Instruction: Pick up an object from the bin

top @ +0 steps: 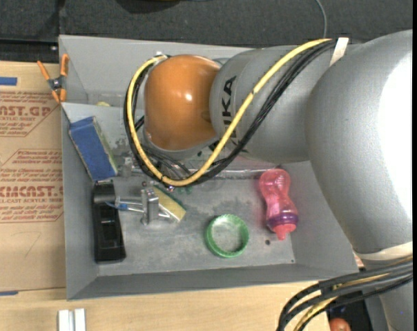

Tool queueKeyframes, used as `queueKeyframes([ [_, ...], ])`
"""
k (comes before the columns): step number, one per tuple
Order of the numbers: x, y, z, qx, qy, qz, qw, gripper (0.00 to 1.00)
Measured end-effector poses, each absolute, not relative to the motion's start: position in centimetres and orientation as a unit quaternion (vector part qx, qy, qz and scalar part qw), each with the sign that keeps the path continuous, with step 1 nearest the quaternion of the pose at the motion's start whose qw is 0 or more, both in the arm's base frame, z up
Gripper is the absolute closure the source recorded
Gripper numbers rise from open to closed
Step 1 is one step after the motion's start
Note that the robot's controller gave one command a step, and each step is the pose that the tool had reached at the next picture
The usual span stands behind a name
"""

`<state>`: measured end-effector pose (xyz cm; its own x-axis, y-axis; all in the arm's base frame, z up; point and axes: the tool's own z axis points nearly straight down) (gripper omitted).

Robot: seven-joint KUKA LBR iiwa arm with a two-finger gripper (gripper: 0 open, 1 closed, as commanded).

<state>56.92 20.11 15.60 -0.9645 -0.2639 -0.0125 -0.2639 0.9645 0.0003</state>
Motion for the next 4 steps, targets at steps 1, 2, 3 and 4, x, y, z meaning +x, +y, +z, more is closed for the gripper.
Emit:
queueKeyframes([
  [1,55.2,20.3,9.9,-0.01,1.0,0.002,0.001,0.0],
  [2,56.0,19.2,6.9,-0.082,0.997,0.003,0.012,0.0],
  [3,56.0,18.7,7.0,0.056,0.998,0.004,0.004,1.0],
  [4,56.0,18.7,7.0,0.056,0.998,0.004,0.004,1.0],
])
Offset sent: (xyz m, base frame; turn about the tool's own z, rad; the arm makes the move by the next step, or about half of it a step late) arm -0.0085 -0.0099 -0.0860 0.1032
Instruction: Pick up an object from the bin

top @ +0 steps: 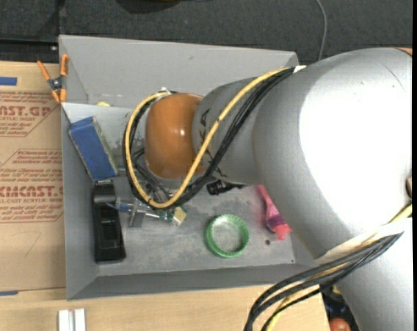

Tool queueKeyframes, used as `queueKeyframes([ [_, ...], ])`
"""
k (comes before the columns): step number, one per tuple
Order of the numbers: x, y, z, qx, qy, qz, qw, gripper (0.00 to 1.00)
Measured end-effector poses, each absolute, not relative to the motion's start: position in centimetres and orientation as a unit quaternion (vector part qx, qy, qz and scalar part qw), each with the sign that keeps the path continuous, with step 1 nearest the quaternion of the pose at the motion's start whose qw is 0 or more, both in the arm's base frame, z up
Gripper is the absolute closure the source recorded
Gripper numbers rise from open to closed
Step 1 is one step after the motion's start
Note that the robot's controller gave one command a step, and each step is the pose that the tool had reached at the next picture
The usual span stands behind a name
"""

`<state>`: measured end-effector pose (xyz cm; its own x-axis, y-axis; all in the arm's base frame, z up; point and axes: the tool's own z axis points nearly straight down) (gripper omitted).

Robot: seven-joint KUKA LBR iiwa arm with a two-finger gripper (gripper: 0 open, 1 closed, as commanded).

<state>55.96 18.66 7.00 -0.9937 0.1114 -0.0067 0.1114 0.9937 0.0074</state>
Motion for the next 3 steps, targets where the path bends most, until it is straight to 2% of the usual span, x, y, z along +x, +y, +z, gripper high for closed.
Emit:
queueKeyframes([
  [3,55.9,18.7,9.3,0.056,0.998,0.004,0.004,1.0],
])
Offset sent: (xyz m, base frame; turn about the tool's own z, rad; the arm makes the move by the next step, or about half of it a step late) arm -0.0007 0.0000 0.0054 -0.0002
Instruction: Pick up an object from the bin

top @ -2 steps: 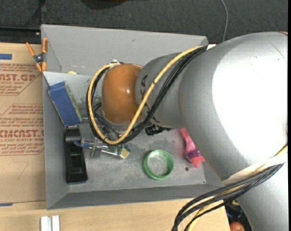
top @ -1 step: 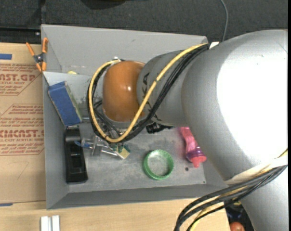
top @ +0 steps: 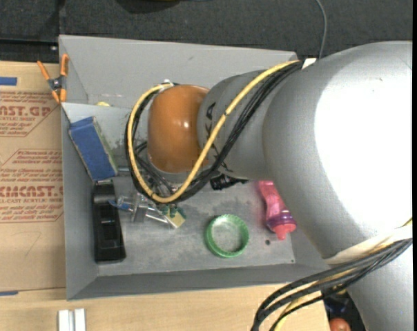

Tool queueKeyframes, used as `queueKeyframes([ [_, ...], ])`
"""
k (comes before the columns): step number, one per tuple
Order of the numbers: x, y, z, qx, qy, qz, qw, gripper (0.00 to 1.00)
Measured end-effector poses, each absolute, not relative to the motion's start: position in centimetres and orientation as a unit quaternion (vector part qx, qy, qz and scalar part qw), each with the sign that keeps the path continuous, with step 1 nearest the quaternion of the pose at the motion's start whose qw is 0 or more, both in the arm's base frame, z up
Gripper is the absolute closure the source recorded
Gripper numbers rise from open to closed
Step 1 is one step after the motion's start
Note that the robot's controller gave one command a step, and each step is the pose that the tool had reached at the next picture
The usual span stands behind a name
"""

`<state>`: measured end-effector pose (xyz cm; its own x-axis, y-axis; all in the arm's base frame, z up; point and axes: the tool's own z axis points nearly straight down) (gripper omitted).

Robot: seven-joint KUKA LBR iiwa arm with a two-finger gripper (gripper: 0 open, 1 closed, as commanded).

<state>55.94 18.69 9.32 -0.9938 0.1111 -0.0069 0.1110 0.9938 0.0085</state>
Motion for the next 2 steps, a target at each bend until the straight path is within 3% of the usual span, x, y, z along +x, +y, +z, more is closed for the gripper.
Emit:
queueKeyframes([
  [1,55.7,18.6,12.6,0.056,0.998,0.002,-0.001,1.0],
  [2,56.0,18.7,16.7,0.055,0.998,0.005,0.005,1.0],
])
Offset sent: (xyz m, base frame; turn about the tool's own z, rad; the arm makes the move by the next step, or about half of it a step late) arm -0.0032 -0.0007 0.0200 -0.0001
